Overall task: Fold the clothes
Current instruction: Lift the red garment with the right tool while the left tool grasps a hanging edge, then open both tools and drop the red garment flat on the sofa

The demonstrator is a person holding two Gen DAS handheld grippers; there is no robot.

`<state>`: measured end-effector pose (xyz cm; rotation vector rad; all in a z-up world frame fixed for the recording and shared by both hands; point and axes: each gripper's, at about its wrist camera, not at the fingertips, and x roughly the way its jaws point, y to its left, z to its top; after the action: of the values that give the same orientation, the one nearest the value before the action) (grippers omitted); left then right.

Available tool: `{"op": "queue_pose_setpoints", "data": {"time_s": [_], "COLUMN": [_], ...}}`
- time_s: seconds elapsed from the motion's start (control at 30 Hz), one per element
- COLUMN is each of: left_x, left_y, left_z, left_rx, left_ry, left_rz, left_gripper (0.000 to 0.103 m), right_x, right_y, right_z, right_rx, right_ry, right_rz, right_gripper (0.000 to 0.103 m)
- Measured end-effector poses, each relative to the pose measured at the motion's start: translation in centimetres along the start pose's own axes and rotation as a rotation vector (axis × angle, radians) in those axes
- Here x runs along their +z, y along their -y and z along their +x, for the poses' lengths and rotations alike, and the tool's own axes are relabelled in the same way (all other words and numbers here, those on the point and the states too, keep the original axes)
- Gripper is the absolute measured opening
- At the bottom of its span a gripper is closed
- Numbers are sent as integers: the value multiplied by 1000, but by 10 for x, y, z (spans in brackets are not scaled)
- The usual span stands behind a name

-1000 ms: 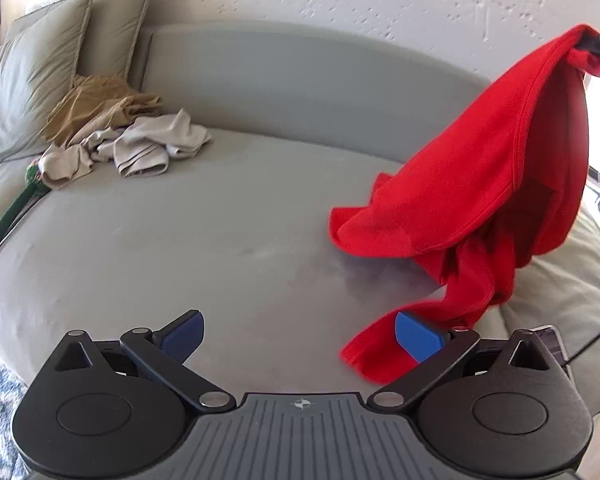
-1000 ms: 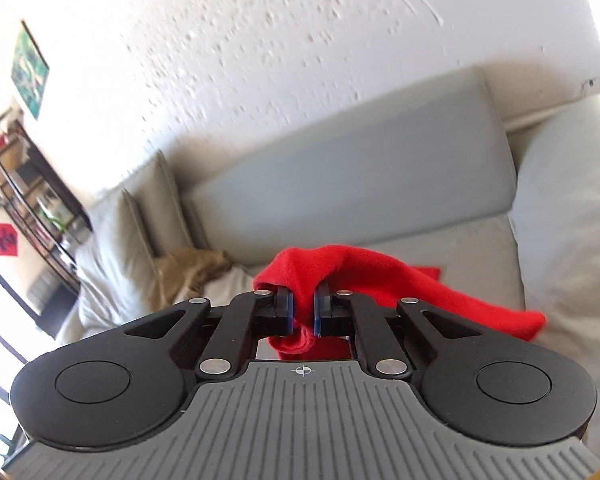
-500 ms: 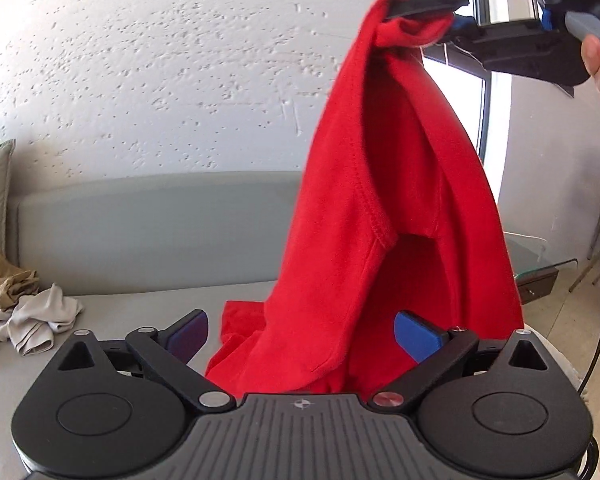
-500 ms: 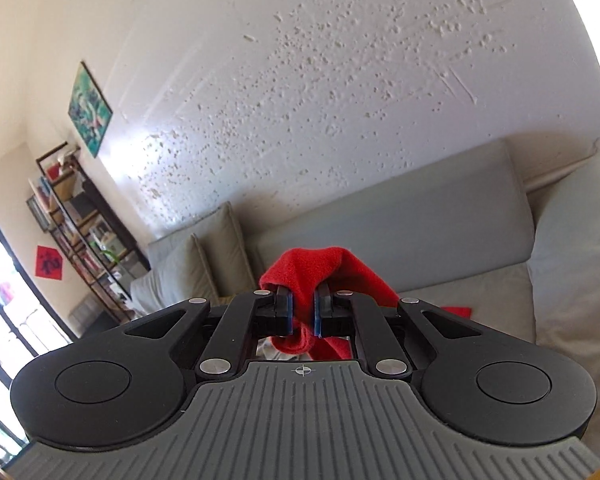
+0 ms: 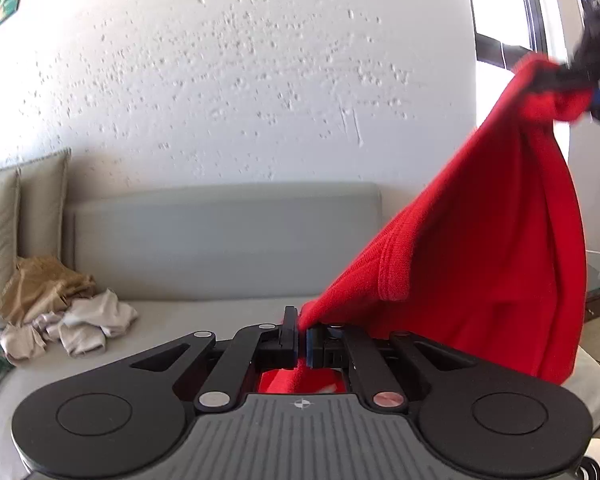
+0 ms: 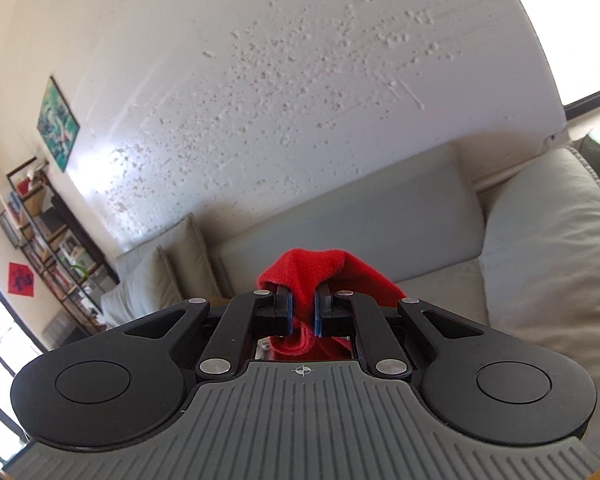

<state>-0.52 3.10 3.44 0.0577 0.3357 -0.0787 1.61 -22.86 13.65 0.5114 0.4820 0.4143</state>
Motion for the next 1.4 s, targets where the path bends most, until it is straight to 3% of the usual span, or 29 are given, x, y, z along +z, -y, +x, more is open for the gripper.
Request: {"op": "queue_pose_setpoints", "data": {"time_s": [0.13, 0.27, 0.37, 0.47, 0.57, 0.63, 0.7, 0.73, 0.83, 0.9, 0.93, 0.97, 1.0, 1.1, 1.17, 1.23, 1.4], "left_x": [44, 80, 89, 101, 132, 150, 157, 148, 102, 53, 27, 4, -17, -67, -84, -92, -98], "left_y": [-15, -1, 22, 37, 43, 26, -8, -27, -76, -90, -94, -95, -94, -107, -124, -133, -140], "left_z": [-14, -13, 15, 48, 42, 16, -8, -16, -38, -48, -51, -53, -54, -63, -75, -84, -91], "left_rx": [-35, -109, -217, -318, -407, -406, -394, -379, -306, -240, -212, -194, -181, -177, -181, -168, -171], "left_ry": [68, 108, 12, -60, 12, 109, 157, 149, 82, -8, -70, -149, -232, -408, -449, -439, -425], "left_rz": [-7, 37, 46, -19, -127, -190, -306, -373, -563, -645, -666, -658, -638, -618, -621, -606, -544], "left_gripper": [3, 3, 3, 2, 2, 2, 2, 2, 2, 5, 26, 38, 48, 47, 48, 51, 54], "right_x": [-6, -9, 5, 39, 91, 127, 160, 167, 142, 99, 71, 41, 13, -57, -79, -86, -85], "right_y": [28, 51, 75, 88, 58, 1, -70, -104, -190, -226, -235, -238, -237, -216, -191, -159, -78], "right_z": [4, 5, 11, 29, 44, 55, 67, 77, 133, 176, 195, 213, 225, 238, 229, 214, 142], "right_rx": [-56, -134, -254, -403, -429, -393, -313, -268, -139, -31, 29, 89, 133, 195, 191, 178, 75], "right_ry": [-26, -37, -15, 40, 141, 214, 251, 235, 85, -98, -206, -319, -415, -622, -685, -696, -590], "right_rz": [42, 67, 107, 112, 56, -77, -226, -298, -510, -590, -601, -597, -581, -496, -430, -380, -269], "right_gripper": [10, 10, 9, 9, 9, 9, 9, 9, 10, 15, 27, 53, 59, 61, 61, 64, 68]}}
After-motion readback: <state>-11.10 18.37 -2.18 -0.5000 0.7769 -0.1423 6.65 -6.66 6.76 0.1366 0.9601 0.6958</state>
